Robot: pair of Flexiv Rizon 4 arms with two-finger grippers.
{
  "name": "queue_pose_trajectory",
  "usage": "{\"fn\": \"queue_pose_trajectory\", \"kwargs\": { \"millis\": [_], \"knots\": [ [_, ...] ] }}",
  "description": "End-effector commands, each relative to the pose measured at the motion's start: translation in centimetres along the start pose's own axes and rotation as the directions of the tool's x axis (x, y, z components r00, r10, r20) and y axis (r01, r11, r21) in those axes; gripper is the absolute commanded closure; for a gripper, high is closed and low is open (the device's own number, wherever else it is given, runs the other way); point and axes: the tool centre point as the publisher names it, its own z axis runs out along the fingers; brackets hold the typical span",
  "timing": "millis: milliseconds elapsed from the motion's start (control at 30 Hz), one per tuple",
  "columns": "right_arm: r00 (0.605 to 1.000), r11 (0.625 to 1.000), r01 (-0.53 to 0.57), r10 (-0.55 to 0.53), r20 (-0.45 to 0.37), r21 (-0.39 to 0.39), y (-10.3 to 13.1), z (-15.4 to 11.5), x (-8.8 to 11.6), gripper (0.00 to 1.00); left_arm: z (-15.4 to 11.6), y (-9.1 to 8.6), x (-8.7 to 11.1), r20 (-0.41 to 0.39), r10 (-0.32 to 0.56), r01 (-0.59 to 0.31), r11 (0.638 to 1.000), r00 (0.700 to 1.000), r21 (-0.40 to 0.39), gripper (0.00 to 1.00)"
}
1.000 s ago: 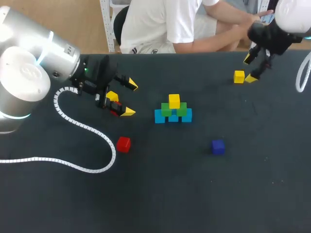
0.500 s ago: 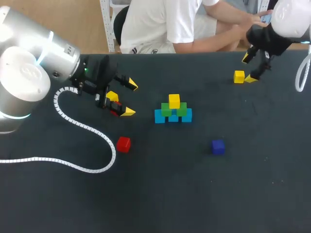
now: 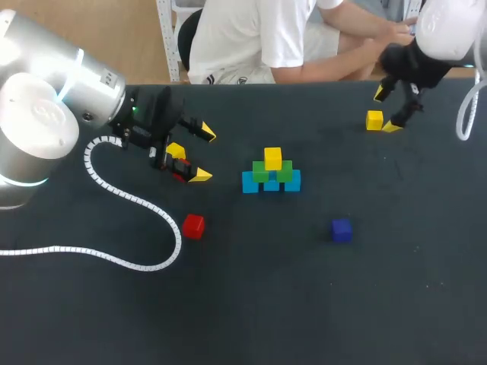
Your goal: Place the blue cubes, place green cubes on the blue cubes, place the yellow cubes on the green cubes, then place the red cubes on the yellow cubes, and place purple cube on the red cubes.
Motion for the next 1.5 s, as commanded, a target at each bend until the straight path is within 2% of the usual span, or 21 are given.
{"fn": "queue_pose_trajectory", "kwargs": {
  "millis": [33,167,567,967,1033,1067,1233,1300,1367,1500],
  "knots": [
    [1.000,1.000,0.000,0.000,-0.009,-0.008,-0.4,0.5,-0.1,0.00,0.0,0.2,0.0,-0.003,-0.001,0.001,1.000,1.000,0.004,0.00],
    [0.999,1.000,0.007,-0.007,-0.041,-0.006,-0.1,0.7,-0.2,0.00,0.0,0.2,0.0,-0.003,-0.001,0.001,1.000,1.000,0.004,0.00],
    [0.998,1.000,0.006,-0.008,-0.057,-0.029,0.8,1.7,0.3,0.00,0.0,0.2,0.0,-0.003,-0.001,0.001,1.000,1.000,0.004,0.00],
    [0.998,0.999,0.002,-0.004,-0.065,-0.034,0.7,1.8,0.2,0.00,0.0,0.2,0.0,-0.003,-0.001,0.001,1.000,1.000,0.004,0.00],
    [0.998,0.999,0.003,-0.005,-0.067,-0.035,0.7,1.9,0.2,0.47,0.0,0.2,0.0,-0.003,-0.001,0.001,1.000,1.000,0.004,0.00],
    [0.998,0.999,0.003,-0.005,-0.068,-0.036,0.7,1.9,0.3,0.56,0.0,0.2,0.0,-0.003,-0.001,0.001,1.000,1.000,0.004,0.00],
    [0.997,0.999,-0.002,-0.001,-0.074,-0.042,0.9,2.2,0.4,0.74,0.0,0.2,0.0,-0.003,-0.001,0.001,1.000,1.000,0.004,0.00],
    [0.997,0.999,-0.005,0.002,-0.074,-0.042,1.0,2.2,0.5,0.93,0.0,0.2,0.0,-0.003,-0.001,0.001,1.000,1.000,0.004,0.00],
    [0.997,0.999,-0.007,0.004,-0.074,-0.041,1.1,2.1,0.5,1.00,0.0,0.2,0.0,-0.003,-0.001,0.001,1.000,1.000,0.004,0.00],
    [0.997,0.999,-0.017,0.014,-0.072,-0.039,1.7,1.8,0.7,1.00,0.0,0.2,0.0,-0.003,-0.001,0.001,1.000,1.000,0.004,0.00]
  ]
}}
